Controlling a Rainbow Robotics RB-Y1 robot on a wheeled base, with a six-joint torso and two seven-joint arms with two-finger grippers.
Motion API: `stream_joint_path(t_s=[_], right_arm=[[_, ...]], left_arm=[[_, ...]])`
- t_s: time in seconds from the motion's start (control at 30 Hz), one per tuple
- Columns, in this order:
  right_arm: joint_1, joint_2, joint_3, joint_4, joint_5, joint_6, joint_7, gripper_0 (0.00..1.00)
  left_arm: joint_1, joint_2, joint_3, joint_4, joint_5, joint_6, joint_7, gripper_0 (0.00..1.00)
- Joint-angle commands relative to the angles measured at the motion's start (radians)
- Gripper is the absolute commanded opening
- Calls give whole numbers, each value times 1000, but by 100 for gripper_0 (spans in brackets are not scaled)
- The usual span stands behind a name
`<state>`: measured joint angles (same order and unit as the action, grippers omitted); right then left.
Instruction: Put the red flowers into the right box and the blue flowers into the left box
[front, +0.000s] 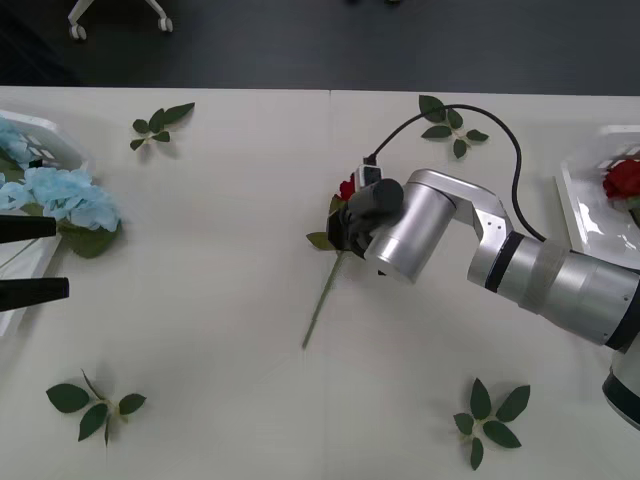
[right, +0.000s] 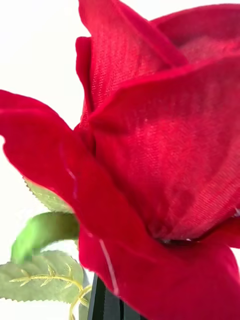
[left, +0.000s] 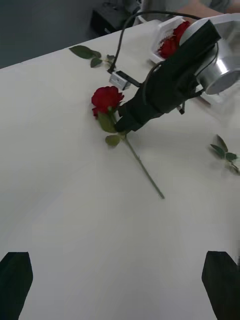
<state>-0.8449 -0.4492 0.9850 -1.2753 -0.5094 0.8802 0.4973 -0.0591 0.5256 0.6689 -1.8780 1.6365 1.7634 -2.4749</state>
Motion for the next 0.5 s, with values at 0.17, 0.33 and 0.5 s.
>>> stream_joint_path(t_s=[0.17, 0.33, 0.5], right_arm=[[21, -25, -20, -93, -55, 0, 61, 0], [20, -131, -72, -242, -161, 28, 84, 0], [20, -232, -152, -397, -261, 111, 115, 0]], left_arm=[[-36, -84, 9, -29, 36, 64, -107, 100], [-44, -91, -14, -29, 54, 70, -119, 100], [-61, -81, -12, -41, 52, 94, -141, 100]])
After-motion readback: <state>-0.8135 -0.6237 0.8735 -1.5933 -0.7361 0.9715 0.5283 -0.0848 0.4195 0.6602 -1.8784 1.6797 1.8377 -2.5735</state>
